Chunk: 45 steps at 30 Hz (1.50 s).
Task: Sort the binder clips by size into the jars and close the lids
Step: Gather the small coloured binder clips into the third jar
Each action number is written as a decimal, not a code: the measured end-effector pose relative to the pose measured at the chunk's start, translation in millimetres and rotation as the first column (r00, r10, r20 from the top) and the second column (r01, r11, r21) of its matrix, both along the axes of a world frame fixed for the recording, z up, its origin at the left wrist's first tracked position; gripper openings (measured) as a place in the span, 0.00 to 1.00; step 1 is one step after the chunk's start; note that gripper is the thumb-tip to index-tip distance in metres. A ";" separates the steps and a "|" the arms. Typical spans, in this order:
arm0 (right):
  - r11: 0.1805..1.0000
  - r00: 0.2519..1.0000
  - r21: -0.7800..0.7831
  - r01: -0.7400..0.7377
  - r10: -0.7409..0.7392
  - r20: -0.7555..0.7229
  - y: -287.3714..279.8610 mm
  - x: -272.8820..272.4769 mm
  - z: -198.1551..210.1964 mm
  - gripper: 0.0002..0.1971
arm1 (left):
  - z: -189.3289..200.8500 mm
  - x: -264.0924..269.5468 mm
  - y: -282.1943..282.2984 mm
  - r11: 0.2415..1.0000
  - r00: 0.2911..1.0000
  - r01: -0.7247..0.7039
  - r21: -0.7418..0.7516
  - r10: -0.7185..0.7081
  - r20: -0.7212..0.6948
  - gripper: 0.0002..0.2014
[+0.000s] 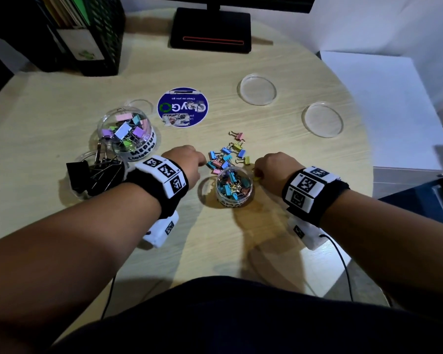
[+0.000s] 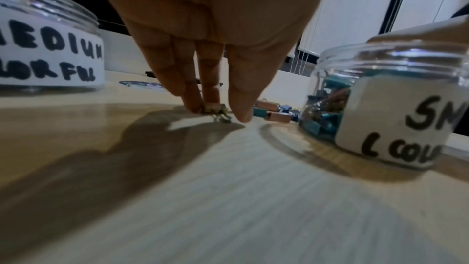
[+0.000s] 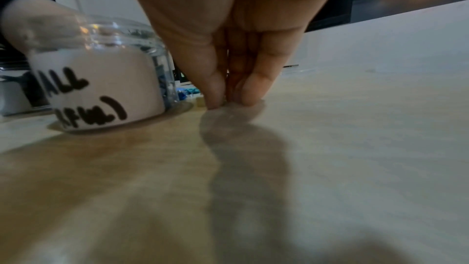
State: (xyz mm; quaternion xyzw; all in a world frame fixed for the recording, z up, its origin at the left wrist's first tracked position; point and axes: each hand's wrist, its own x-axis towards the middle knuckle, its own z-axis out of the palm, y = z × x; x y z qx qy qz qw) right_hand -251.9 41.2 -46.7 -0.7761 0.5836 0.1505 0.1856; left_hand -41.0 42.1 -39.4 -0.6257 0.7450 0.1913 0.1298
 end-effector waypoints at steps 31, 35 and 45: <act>0.988 0.977 -0.128 0.092 -0.064 0.204 0.0 -17.7 23.1 0.14 | 39.1 -31.0 19.2 0.968 0.787 -0.233 -0.095 0.131 -0.603 0.05; 0.997 0.994 -0.054 0.057 -0.051 0.097 -2.7 -13.4 10.9 0.20 | 40.0 -38.8 25.9 0.998 0.882 -0.024 -0.054 -0.004 -0.472 0.05; 0.994 0.985 -0.051 -0.093 0.099 0.143 -15.4 1.4 -3.7 0.17 | 28.0 -25.2 20.8 0.994 0.841 -0.024 -0.105 -0.037 -0.539 0.08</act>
